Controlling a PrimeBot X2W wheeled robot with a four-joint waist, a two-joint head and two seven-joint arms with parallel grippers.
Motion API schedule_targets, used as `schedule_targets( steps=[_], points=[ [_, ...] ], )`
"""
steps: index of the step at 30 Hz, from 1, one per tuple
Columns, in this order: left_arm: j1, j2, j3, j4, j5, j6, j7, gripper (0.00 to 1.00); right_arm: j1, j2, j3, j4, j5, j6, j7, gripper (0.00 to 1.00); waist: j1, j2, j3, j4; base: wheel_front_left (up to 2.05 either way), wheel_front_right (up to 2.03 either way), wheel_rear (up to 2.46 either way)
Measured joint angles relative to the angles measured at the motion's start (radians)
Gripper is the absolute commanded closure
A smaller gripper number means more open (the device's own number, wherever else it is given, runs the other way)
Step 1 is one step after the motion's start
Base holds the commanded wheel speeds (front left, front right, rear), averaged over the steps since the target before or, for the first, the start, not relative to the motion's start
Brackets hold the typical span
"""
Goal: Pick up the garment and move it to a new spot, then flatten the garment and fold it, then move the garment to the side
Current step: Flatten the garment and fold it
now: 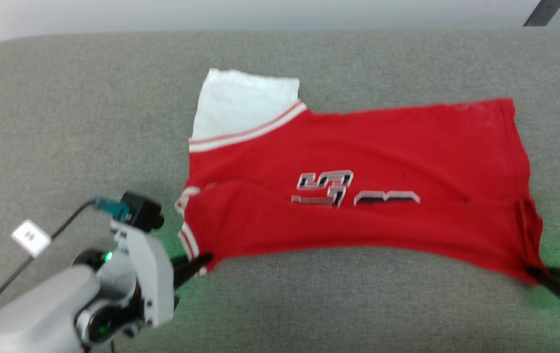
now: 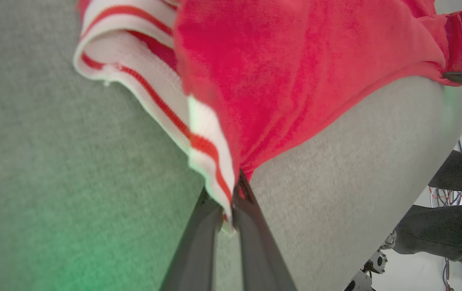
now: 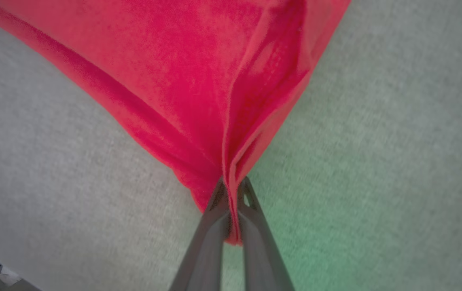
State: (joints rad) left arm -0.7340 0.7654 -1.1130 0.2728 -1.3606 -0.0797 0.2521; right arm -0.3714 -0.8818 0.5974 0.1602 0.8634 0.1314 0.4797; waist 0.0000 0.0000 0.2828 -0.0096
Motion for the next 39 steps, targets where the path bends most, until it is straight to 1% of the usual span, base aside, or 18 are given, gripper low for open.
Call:
schedule_targets(
  steps=[6,7,8,9,10,11,15,19,21,23,25,29,32,34,37,39],
  points=[
    [0.097,0.094,-0.003,-0.15,-0.013,0.065,-0.031,1.0,0.151,-0.011,-0.079,-0.095,-0.016,0.0,0.024,1.0,0.0,0.0,-0.024,-0.016,0.0,0.0,0.0],
    [0.109,0.105,-0.002,-0.17,-0.014,0.078,-0.037,1.0,0.171,-0.006,-0.094,-0.109,-0.023,0.0,0.024,0.95,0.0,0.0,-0.027,-0.019,0.0,0.0,0.0],
    [0.121,0.115,-0.003,-0.187,-0.017,0.09,-0.042,0.93,0.186,0.004,-0.111,-0.121,-0.031,0.0,0.024,0.73,0.0,0.0,-0.03,-0.022,0.0,0.0,0.0],
    [0.131,0.121,-0.003,-0.202,-0.02,0.1,-0.046,0.64,0.2,0.013,-0.129,-0.132,-0.042,0.0,0.023,0.25,0.0,0.0,-0.033,-0.024,0.0,0.0,0.0],
    [0.139,0.128,-0.002,-0.212,-0.016,0.114,-0.06,0.21,0.21,0.024,-0.148,-0.143,-0.057,0.0,0.018,0.0,0.0,0.0,-0.035,-0.026,0.0,0.0,0.0],
    [0.145,0.133,0.003,-0.222,-0.015,0.128,-0.075,0.0,0.22,0.037,-0.173,-0.151,-0.07,0.0,0.005,0.0,0.0,0.0,-0.038,-0.028,0.0,0.0,0.0],
    [0.165,0.153,0.022,-0.263,-0.011,0.163,-0.125,0.0,0.249,0.08,-0.265,-0.189,-0.133,0.0,-0.04,0.0,0.0,0.0,-0.043,-0.03,0.0,0.0,0.0],
    [0.17,0.176,0.063,-0.301,-0.01,0.195,-0.187,0.0,0.254,0.136,-0.369,-0.221,-0.211,0.0,-0.115,0.0,0.0,0.0,-0.044,-0.03,0.0,0.0,0.0],
    [0.169,0.183,0.083,-0.308,-0.004,0.212,-0.223,0.0,0.248,0.175,-0.41,-0.228,-0.253,0.0,-0.161,0.0,0.0,0.0,-0.044,-0.031,0.0,0.0,0.0],
    [0.157,0.182,0.108,-0.301,0.027,0.234,-0.283,0.0,0.228,0.224,-0.443,-0.234,-0.298,0.0,-0.223,0.0,0.0,0.0,-0.042,-0.034,0.0,0.0,0.0],
    [0.135,0.162,0.148,-0.273,0.043,0.259,-0.354,0.0,0.204,0.276,-0.472,-0.237,-0.342,0.0,-0.287,0.0,0.0,0.0,-0.039,-0.038,0.0,0.0,0.0],
    [0.082,0.113,0.193,-0.178,0.073,0.258,-0.439,0.0,0.165,0.37,-0.501,-0.234,-0.412,0.0,-0.391,0.0,0.0,0.0,-0.029,-0.056,0.0,0.0,0.0],
    [-0.001,0.08,0.218,-0.073,0.127,0.261,-0.466,0.0,0.14,0.423,-0.514,-0.231,-0.434,0.0,-0.44,0.0,0.0,0.0,-0.014,-0.077,0.0,0.0,0.0],
    [-0.057,0.05,0.24,-0.003,0.128,0.254,-0.47,0.0,0.124,0.449,-0.524,-0.232,-0.436,0.0,-0.464,0.0,0.0,0.0,-0.003,-0.093,0.0,0.0,0.0],
    [-0.156,0.017,0.246,0.111,0.137,0.232,-0.436,0.0,0.111,0.478,-0.529,-0.231,-0.436,0.0,-0.485,0.0,0.0,0.0,0.019,-0.122,0.0,0.0,0.0],
    [-0.225,0.003,0.236,0.19,0.143,0.212,-0.37,0.0,0.108,0.494,-0.531,-0.23,-0.433,0.0,-0.499,0.0,0.0,0.0,0.035,-0.142,0.0,0.0,0.0]
  ],
)
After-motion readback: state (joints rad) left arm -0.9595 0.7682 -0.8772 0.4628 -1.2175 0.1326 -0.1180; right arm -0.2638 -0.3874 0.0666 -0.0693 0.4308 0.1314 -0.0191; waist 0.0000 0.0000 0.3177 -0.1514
